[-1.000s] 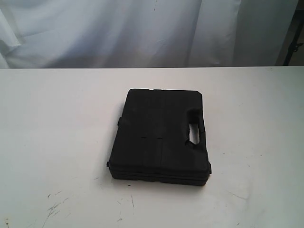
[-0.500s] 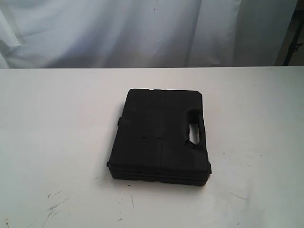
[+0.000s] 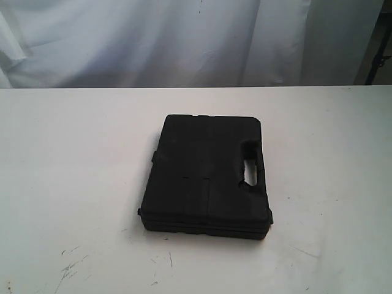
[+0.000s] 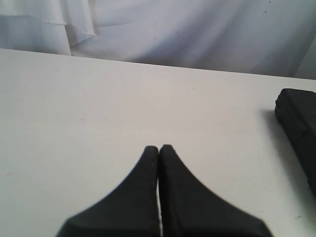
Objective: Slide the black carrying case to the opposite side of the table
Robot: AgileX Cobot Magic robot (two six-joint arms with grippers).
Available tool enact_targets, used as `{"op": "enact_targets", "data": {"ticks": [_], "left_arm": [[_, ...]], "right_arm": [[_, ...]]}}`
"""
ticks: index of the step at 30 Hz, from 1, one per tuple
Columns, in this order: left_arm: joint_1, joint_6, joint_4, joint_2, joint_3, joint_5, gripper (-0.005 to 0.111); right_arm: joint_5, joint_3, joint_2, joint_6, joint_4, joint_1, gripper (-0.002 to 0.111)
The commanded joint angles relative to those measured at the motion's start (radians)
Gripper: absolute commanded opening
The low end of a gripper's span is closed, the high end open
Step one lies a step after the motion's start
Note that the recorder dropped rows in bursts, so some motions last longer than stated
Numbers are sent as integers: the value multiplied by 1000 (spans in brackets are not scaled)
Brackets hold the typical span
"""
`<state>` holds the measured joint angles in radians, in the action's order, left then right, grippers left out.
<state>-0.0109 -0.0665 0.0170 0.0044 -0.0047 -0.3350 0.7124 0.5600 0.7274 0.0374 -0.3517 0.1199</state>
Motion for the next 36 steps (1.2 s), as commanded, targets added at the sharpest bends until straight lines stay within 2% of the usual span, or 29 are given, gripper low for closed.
{"op": "enact_targets", "data": {"ticks": [1,8,14,21,27,33,35,36], "left_arm": [[-2,-1,-2,-4,5,13,0],[-2,-1,-2,-4,5,13,0],[-2,-1,-2,-4,5,13,0],[-2,-1,-2,-4,5,13,0],[-2,-1,-2,-4,5,13,0],[-2,-1,-2,-4,5,13,0],[-2,-1,-2,-4,5,13,0],[-2,-1,-2,-4,5,13,0]], "right_arm": [[-22,44,62,70,-75,2,0],[79,226,260,53,-75,23,0],[135,402,486,-10,-44,120,0],[137,525,707,-92,59,238,0],[141,614,867,-117,64,302,0],[148,696,1003,-244,186,357,0],[148,723,1042,-293,218,369,2],[146,752,1077,-298,233,374,9]]}}
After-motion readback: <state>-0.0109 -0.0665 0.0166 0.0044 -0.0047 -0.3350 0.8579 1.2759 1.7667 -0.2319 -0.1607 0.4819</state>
